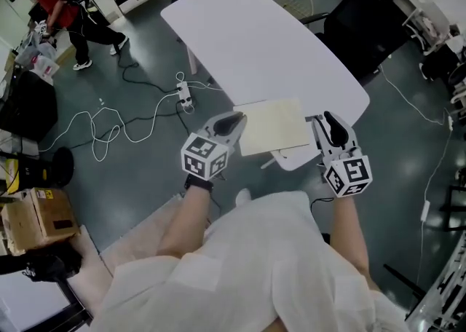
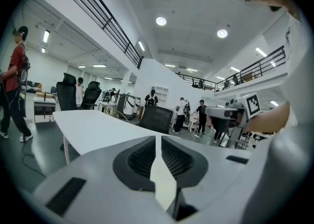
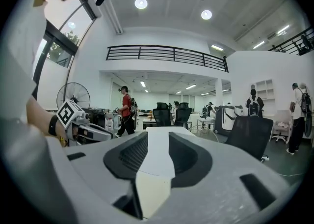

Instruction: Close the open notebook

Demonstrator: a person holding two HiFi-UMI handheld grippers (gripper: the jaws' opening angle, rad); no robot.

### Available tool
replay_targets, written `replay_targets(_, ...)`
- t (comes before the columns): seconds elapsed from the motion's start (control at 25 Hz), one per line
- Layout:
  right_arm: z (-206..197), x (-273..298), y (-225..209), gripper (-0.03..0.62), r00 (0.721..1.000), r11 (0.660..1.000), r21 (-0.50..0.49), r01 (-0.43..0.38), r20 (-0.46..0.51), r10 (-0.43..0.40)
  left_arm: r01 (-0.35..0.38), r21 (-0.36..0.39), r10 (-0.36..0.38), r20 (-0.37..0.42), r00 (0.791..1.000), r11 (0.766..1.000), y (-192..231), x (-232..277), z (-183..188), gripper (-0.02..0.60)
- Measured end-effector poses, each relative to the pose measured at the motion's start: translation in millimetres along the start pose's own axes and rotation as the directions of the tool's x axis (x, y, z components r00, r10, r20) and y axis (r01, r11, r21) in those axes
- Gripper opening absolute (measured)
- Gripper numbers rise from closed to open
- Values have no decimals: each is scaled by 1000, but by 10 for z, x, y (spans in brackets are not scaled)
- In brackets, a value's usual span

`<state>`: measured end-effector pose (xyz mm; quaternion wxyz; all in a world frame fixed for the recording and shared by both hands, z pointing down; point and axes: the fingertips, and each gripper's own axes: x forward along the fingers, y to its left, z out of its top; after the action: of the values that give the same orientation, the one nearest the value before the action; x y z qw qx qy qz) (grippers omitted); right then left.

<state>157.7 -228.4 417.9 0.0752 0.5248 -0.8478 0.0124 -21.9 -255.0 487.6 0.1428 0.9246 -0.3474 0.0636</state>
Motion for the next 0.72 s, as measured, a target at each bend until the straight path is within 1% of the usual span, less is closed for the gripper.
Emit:
replay_targets(0.28,-121,195,55,152,1000,1000,-11,-15,-23,15,13,-65,-15,-38,999,998,204,115,-229,23)
replay_targets(0.4,-187,231,64,152,999,1000,-11,-20,-36,20,16,-123,-23,-55,998,992,266,152,-383,23)
replay_targets(0.56,-293,217,51,152,999,1000,0,-23,-49,23,18,-228,-37,-81,996,973,341,196,-618,23)
replay_targets(0.72,-351,242,29,153,997,1000,4,-31,-65,31,16,-343,-57,-109,992,939,407,292,-796,23)
